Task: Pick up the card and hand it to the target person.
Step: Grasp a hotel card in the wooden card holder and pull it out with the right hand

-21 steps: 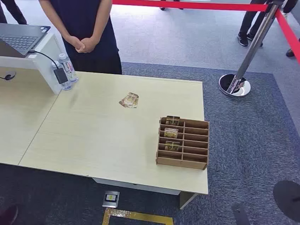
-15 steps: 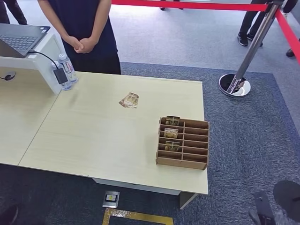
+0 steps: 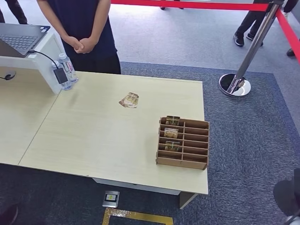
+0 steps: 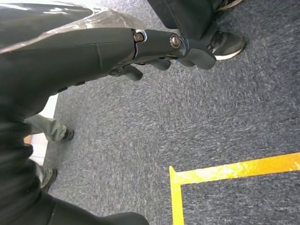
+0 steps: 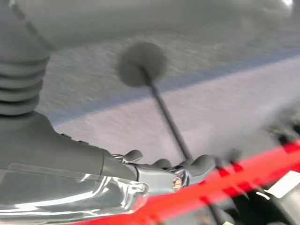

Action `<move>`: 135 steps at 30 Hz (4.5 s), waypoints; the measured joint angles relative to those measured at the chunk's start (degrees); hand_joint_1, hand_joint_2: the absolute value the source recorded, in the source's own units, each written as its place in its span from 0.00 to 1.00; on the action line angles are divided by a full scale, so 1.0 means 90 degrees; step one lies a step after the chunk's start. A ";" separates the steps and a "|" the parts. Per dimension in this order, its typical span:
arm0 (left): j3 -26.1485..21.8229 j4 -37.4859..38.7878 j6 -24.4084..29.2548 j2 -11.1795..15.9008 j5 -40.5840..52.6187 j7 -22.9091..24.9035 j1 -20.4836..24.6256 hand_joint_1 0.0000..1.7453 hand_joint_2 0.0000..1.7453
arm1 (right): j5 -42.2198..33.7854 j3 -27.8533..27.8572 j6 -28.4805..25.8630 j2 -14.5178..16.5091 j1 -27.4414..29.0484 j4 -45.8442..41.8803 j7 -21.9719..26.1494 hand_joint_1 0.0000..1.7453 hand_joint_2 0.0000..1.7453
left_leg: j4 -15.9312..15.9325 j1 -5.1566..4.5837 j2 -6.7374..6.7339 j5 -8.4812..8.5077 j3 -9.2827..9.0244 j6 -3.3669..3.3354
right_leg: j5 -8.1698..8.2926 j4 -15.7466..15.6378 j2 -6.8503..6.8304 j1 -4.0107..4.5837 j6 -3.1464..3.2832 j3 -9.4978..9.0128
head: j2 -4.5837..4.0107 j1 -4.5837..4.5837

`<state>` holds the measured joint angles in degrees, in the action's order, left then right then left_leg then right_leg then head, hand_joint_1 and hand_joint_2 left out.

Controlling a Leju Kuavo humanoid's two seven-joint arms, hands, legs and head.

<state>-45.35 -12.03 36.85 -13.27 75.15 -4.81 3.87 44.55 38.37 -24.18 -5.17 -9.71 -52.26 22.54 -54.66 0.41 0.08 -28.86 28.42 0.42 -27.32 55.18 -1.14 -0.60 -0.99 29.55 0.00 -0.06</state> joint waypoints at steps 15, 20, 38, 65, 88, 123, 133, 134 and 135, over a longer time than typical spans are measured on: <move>-0.0102 0.0011 0.0017 -0.0025 -0.0028 -0.0002 0.0018 0.00 1.00 | 0.2002 -0.3114 -0.0516 0.0306 0.0097 -0.2692 -0.0894 0.00 1.00 | 0.0001 0.0002 -0.0012 0.0002 0.0006 0.0000 | 0.0000 0.0007 0.0000 0.0004 0.0000 0.0004 | 0.0000 0.0000; -0.0102 0.0012 0.0015 -0.0034 0.0019 0.0010 0.0020 0.00 1.00 | 0.2653 -0.3988 -0.0369 0.0476 -0.0217 -0.2857 -0.1303 0.00 1.00 | 0.0001 0.0002 -0.0012 0.0004 0.0006 0.0000 | 0.0000 0.0008 0.0000 0.0004 0.0000 0.0005 | 0.0000 0.0001; -0.0135 0.0013 -0.0063 -0.0021 -0.0052 0.0257 0.0038 0.00 1.00 | 0.3205 -0.6392 0.0898 0.1155 -0.1542 -0.2340 -0.2297 0.00 1.00 | 0.0001 0.0005 -0.0011 0.0005 0.0013 0.0002 | 0.0000 0.0010 0.0000 0.0007 0.0001 0.0011 | 0.0000 0.0000; -0.0141 0.0013 0.0013 -0.0019 -0.0121 0.0350 0.0036 0.00 1.00 | 0.2890 -0.7412 0.2586 0.1384 -0.2456 -0.1527 -0.3474 0.34 1.00 | 0.0001 0.0005 -0.0011 0.0006 0.0013 0.0002 | 0.0000 0.0010 0.0000 0.0007 0.0001 0.0012 | 0.0000 0.0000; -0.0141 0.0013 0.0018 -0.0022 -0.0137 0.0342 0.0033 0.00 1.00 | 0.2805 -0.7551 0.2611 0.1443 -0.2974 -0.0073 -0.3758 0.42 1.00 | 0.0000 0.0005 -0.0011 0.0006 0.0013 0.0002 | 0.0000 0.0010 0.0000 0.0007 0.0001 0.0012 | 0.0000 0.0000; -0.0158 0.0015 0.0084 -0.0029 -0.0188 0.0341 0.0032 0.00 1.00 | 0.2759 -0.7687 0.2578 0.1561 -0.3046 0.0485 -0.3813 0.64 1.00 | 0.0000 0.0005 -0.0011 0.0006 0.0013 0.0002 | 0.0000 0.0010 0.0000 0.0007 0.0001 0.0012 | 0.0000 0.0000; -0.0185 0.0016 0.0086 -0.0029 -0.0182 0.0339 0.0032 0.00 1.00 | 0.2749 -0.7687 0.2546 0.1572 -0.3045 0.0501 -0.3838 0.73 1.00 | 0.0000 0.0005 -0.0011 0.0006 0.0012 0.0002 | 0.0000 0.0010 0.0000 0.0007 0.0001 0.0012 | 0.0000 0.0001; -0.0185 0.0016 0.0086 -0.0029 -0.0181 0.0338 0.0032 0.00 1.00 | 0.2749 -0.7687 0.2546 0.1573 -0.3045 0.0501 -0.3838 0.74 1.00 | 0.0000 0.0005 -0.0011 0.0006 0.0011 0.0002 | 0.0001 0.0010 0.0000 0.0007 0.0001 0.0012 | 0.0000 0.0000; -0.0185 0.0016 0.0086 -0.0029 -0.0179 0.0335 0.0032 0.00 1.00 | 0.2749 -0.7687 0.2546 0.1573 -0.3045 0.0501 -0.3838 0.74 1.00 | 0.0000 0.0005 -0.0011 0.0006 0.0011 0.0002 | 0.0001 0.0010 0.0000 0.0007 0.0001 0.0012 | 0.0000 0.0000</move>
<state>-47.01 -11.89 37.62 -13.53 73.54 -1.79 4.15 69.29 -30.82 -1.27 8.98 -37.11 -47.76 -12.00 -54.66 0.46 -0.02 -28.81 28.52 0.44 -27.31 55.27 -1.13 -0.53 -0.98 29.65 0.00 -0.06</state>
